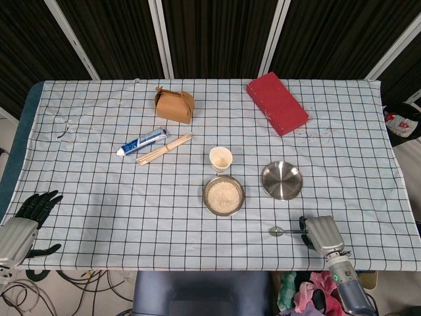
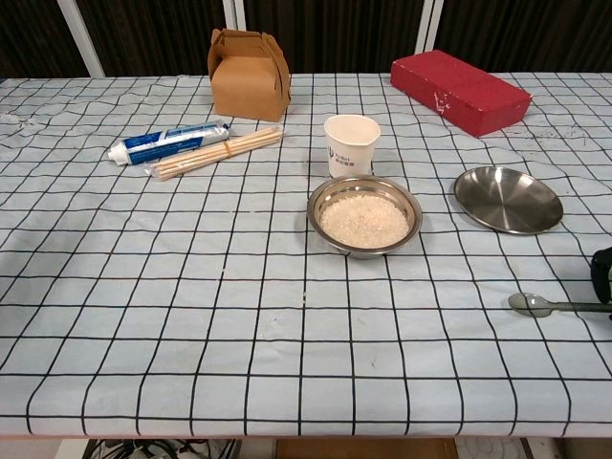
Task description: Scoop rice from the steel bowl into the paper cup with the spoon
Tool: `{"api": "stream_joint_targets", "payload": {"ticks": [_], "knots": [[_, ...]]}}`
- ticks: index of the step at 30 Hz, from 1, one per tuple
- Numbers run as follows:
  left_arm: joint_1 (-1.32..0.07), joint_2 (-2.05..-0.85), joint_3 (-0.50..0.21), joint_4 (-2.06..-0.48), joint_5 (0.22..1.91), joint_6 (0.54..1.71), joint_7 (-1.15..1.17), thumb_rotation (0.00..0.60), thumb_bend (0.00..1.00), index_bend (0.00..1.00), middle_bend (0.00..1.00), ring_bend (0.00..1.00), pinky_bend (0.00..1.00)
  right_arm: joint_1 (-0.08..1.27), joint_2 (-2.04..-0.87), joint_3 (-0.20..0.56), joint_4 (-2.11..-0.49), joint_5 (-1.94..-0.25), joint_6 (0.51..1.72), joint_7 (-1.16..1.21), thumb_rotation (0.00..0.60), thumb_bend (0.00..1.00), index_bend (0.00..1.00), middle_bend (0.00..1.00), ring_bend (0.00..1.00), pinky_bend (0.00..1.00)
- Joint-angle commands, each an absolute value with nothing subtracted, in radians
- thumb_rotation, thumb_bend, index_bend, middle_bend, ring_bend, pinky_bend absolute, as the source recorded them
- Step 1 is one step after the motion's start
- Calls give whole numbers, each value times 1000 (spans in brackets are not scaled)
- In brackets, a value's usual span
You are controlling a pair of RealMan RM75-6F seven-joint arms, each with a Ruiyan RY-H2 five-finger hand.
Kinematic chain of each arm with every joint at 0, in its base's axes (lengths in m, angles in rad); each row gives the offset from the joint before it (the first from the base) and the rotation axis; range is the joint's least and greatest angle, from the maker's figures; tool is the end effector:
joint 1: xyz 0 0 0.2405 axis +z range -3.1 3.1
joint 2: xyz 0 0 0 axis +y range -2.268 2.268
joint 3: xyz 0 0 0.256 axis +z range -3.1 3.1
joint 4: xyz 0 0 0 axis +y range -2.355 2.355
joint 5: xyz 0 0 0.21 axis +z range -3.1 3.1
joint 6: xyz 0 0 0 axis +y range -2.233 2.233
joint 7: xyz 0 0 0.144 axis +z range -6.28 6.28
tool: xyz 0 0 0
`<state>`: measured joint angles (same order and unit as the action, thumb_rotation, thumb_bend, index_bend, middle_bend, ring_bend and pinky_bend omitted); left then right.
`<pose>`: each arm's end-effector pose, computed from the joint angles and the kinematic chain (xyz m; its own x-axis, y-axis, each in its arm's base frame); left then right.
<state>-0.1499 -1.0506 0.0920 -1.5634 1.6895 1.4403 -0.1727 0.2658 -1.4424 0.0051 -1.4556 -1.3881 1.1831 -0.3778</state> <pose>-0.3071 0.1679 0.1511 0.3801 0.1821 0.9068 0.9149 -0.2182 -0.3397 -0.2943 -0.2174 0.0232 0.5877 -0.2633 0.7651 -0.8091 -0.1850 0.5578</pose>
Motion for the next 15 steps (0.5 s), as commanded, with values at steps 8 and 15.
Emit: {"api": "stream_joint_targets", "payload": {"ticks": [8, 15], "knots": [[-150, -1051, 92, -1565, 1687, 1439, -171, 600, 24, 0, 0, 0, 0, 267, -1447, 5, -1450, -1386, 1183, -378, 600, 323, 530, 1000, 1000, 1000], [-150, -1050, 92, -1567, 1685, 1436, -169, 600, 24, 0, 0, 0, 0, 268, -1447, 5, -1448, -1382, 1180, -379, 600, 357, 530, 1000, 1000, 1000]]}}
